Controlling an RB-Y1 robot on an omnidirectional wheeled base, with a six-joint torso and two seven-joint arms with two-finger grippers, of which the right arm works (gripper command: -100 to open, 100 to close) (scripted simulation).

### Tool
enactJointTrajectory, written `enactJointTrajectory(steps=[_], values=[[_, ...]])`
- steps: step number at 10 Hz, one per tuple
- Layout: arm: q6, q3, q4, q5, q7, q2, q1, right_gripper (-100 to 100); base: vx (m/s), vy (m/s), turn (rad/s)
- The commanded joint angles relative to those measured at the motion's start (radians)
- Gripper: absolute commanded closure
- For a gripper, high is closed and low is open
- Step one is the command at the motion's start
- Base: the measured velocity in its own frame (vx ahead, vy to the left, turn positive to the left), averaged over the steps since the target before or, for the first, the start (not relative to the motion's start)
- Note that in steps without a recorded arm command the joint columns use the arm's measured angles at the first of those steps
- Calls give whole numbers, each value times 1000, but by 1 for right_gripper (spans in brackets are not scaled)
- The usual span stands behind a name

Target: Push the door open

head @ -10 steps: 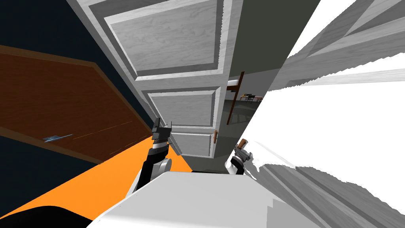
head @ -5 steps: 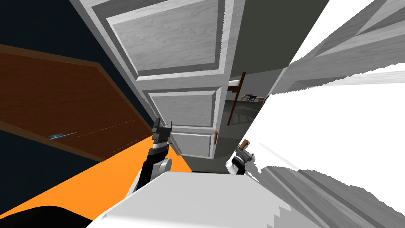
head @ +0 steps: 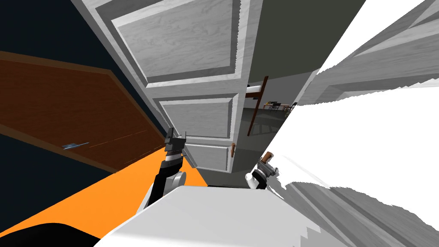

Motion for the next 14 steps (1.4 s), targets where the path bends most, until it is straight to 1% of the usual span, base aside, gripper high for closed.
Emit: enactJointTrajectory(steps=[1, 2, 3, 4, 5, 6, 7, 8, 10, 11, 12, 14], values=[[-28, -44, 11, -31, 11, -15, 18, 100, 16, -23, 140], [-28, -44, 11, -31, 11, -15, 18, 100, 16, -38, 72], [-44, -69, 19, -52, 17, -16, 11, 100, 32, -57, 146], [-44, -69, 19, -52, 17, -16, 11, 100, 25, -60, 72], [-59, -95, 28, -73, 24, -18, 5, 100, 46, -57, 136], [-59, -95, 22, -73, 24, -18, 5, 100, 29, -63, 56], [-59, -95, 28, -73, 24, -18, 5, 100, 2, -40, 8], [-74, -120, 36, -94, 30, -18, -2, 100, 23, -38, 122], [-74, -120, 45, -94, 30, -18, -5, 100, 25, -30, 39], [-89, -145, 45, -114, 36, -19, -8, 100, 12, -36, 101], [-89, -145, 45, -114, 36, -19, -8, 100, 11, -34, 92], [-89, -145, 45, -114, 36, -19, -8, 100, 7, -17, -22]])
